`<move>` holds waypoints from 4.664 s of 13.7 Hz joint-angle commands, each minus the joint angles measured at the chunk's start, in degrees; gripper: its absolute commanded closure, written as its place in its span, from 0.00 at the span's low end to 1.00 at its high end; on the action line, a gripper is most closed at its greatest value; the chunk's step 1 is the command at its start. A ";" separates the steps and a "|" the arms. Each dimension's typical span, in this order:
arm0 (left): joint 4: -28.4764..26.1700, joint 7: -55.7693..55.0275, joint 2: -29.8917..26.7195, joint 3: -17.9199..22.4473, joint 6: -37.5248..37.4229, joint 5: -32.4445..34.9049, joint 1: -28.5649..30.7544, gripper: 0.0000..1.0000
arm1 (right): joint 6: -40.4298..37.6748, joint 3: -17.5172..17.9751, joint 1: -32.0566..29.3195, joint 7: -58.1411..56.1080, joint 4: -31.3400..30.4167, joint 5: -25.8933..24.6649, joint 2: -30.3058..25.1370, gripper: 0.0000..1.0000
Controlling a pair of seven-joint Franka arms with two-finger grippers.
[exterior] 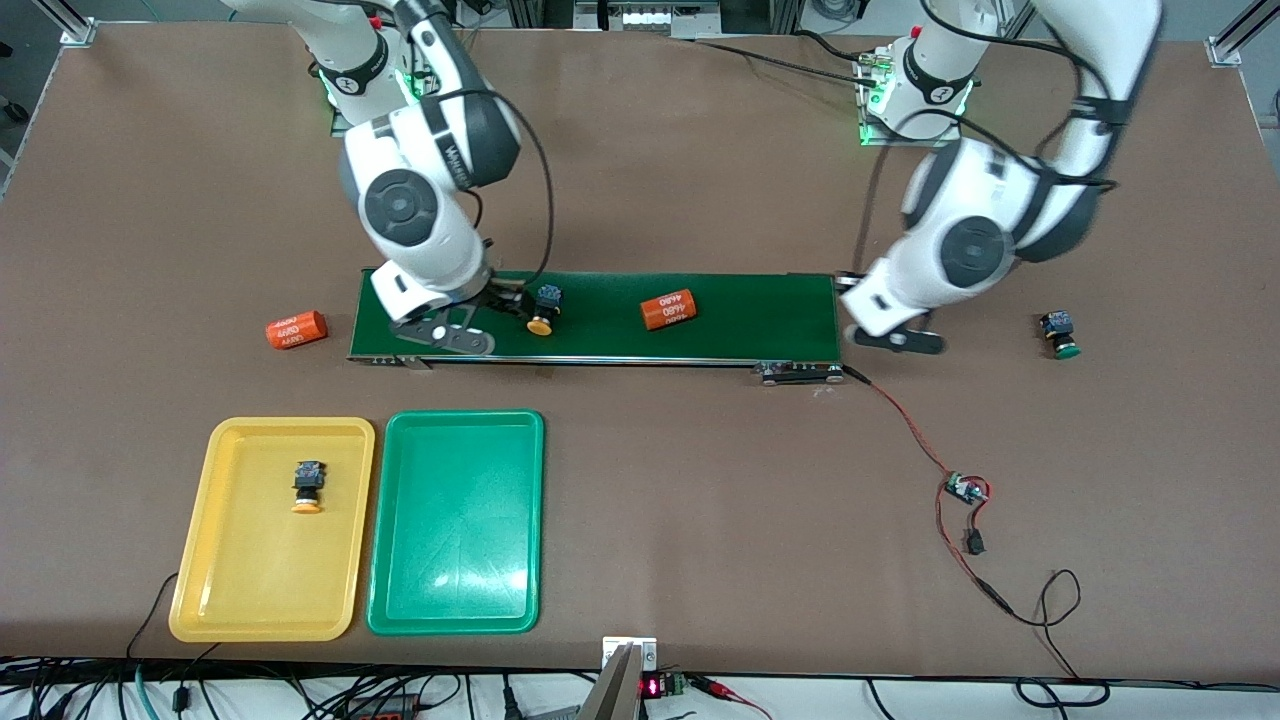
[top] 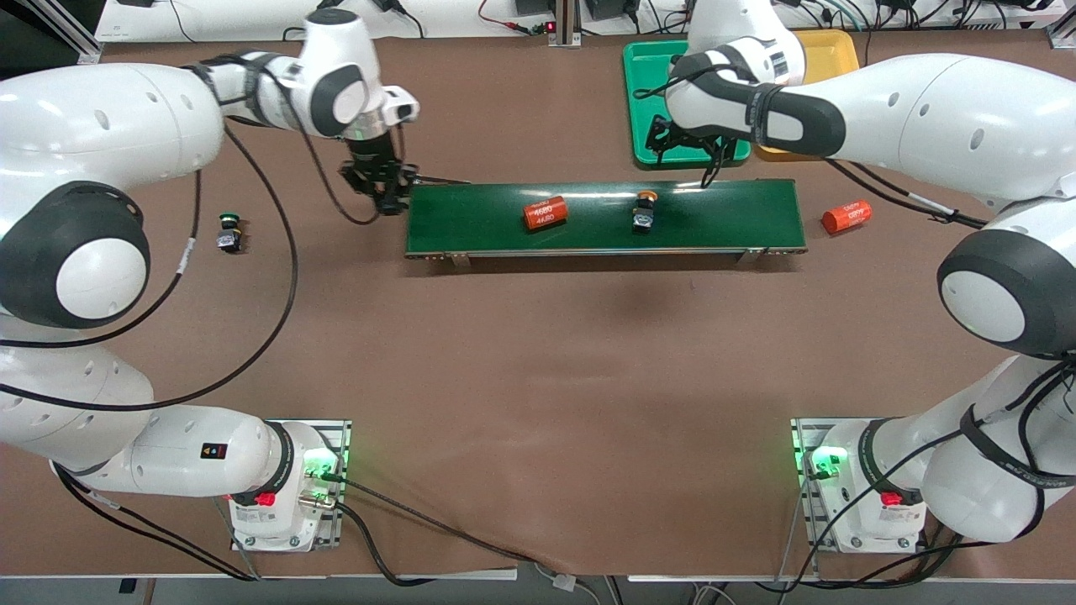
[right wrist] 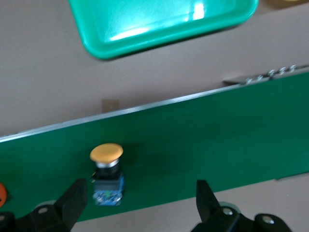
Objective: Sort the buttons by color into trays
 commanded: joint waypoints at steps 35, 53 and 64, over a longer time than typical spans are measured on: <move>-5.76 31.13 3.84 30.64 16.53 10.72 10.39 0.00 | 6.29 -3.52 -30.69 -41.97 18.87 -3.94 20.90 0.80; -4.82 43.80 7.46 30.73 10.09 -1.49 13.04 0.85 | 14.91 -2.91 -34.13 -54.23 22.85 -3.33 28.48 0.00; 15.67 36.96 5.34 12.82 -18.52 -0.61 10.14 0.80 | 12.63 -2.91 -34.31 -54.06 22.85 2.98 27.61 0.00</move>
